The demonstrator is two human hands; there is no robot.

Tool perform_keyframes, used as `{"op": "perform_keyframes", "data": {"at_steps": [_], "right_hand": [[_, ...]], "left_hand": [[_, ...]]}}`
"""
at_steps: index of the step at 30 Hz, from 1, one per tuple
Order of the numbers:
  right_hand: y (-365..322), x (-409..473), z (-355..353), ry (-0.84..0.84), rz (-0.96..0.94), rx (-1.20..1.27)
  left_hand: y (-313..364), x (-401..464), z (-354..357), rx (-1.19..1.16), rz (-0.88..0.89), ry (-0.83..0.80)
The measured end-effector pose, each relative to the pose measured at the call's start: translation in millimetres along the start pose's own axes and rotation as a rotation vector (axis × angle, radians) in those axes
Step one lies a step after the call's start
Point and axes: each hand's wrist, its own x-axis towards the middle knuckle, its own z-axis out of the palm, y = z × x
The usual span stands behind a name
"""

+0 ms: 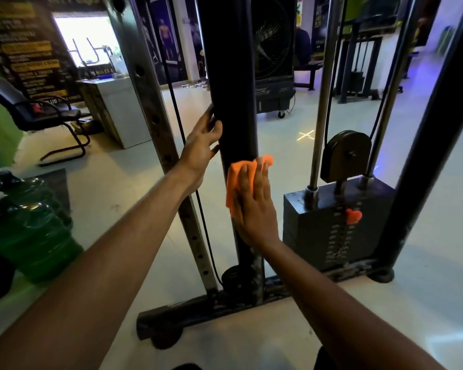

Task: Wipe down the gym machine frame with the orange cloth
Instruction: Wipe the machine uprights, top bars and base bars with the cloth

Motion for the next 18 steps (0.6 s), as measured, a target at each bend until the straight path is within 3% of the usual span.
{"op": "perform_keyframes", "data": {"at_steps": [3, 8, 14, 18], "right_hand": [[-1.3, 9.0, -1.5, -0.006, 0.005, 0.043], [-23.8, 76.4, -18.2, 0.124, 0.027, 0.149], [20.6, -28.1, 16.5, -0.023, 0.013, 0.036], [18.2, -22.9, 20.6, 0.008, 0.014, 0.084]], "left_hand": [[-14.5, -7.7, 1.7, -0.017, -0.022, 0.001], [-15.7, -4.8, -0.1, -0.019, -0.025, 0.024], [-33.7, -5.6, 7.6, 0.026, 0.035, 0.029], [-52.9, -10.1, 11.5, 0.020, 0.028, 0.032]]}}
